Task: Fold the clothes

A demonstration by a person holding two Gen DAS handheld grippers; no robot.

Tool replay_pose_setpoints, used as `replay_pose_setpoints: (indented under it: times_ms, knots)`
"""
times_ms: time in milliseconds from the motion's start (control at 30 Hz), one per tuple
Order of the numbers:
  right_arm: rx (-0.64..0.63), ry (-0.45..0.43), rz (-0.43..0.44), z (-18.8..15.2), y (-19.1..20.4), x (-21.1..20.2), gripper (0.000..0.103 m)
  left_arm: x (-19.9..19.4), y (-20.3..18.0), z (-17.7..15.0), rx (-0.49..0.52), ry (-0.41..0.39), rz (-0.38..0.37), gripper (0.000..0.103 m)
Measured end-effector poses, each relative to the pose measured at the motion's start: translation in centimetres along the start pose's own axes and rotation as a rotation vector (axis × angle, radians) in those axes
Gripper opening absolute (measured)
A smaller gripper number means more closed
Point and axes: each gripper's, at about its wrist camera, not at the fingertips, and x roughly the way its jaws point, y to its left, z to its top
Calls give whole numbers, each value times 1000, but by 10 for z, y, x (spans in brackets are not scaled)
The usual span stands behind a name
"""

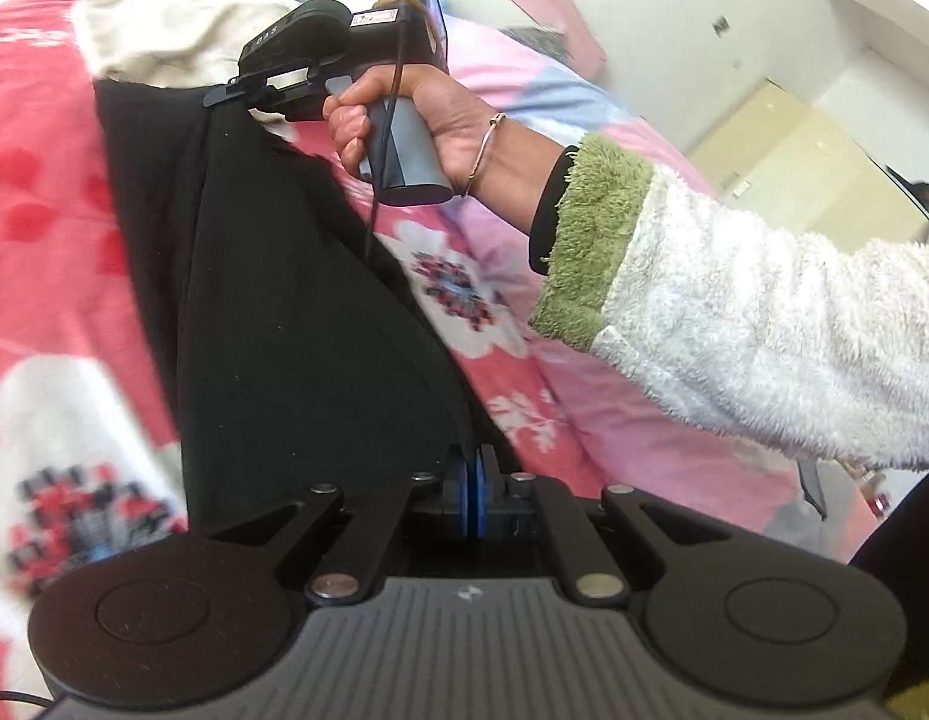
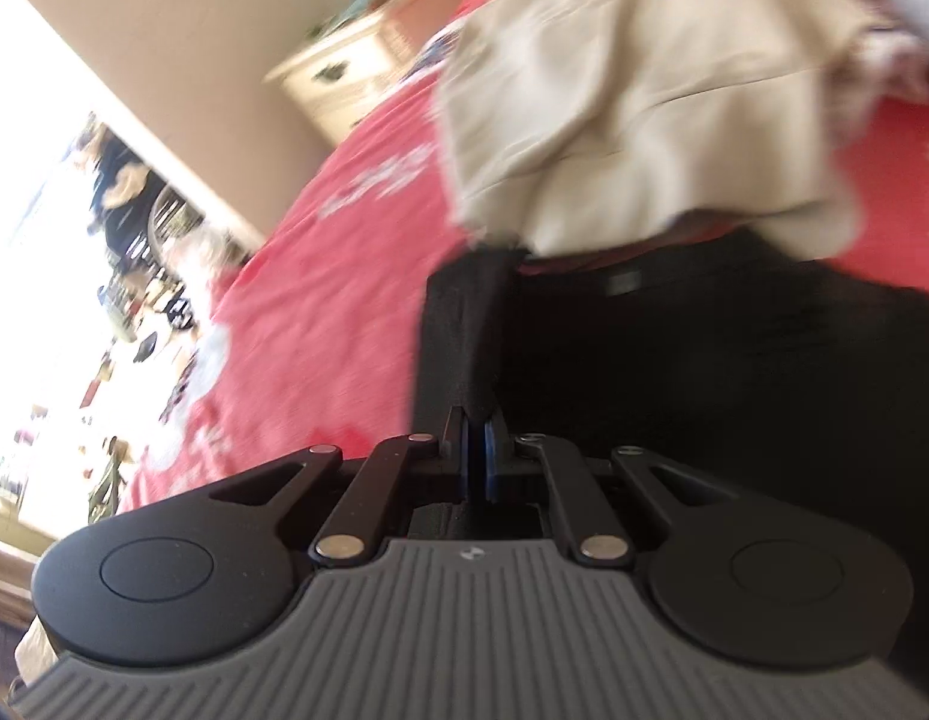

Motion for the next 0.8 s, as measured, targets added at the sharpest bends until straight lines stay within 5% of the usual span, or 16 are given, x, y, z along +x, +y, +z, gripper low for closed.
replay_pose_setpoints:
  times_ms: [267, 600, 800]
  knots:
    - [90, -55, -73, 1, -86, -34, 3, 47, -12, 14, 74, 77, -80, 3]
    - [109, -88, -83, -6, -144, -54, 4, 70, -7, 25, 109, 155, -105, 3]
    - [240, -63, -106, -25, -178, -60, 18, 65, 9, 38, 35, 163, -116, 3]
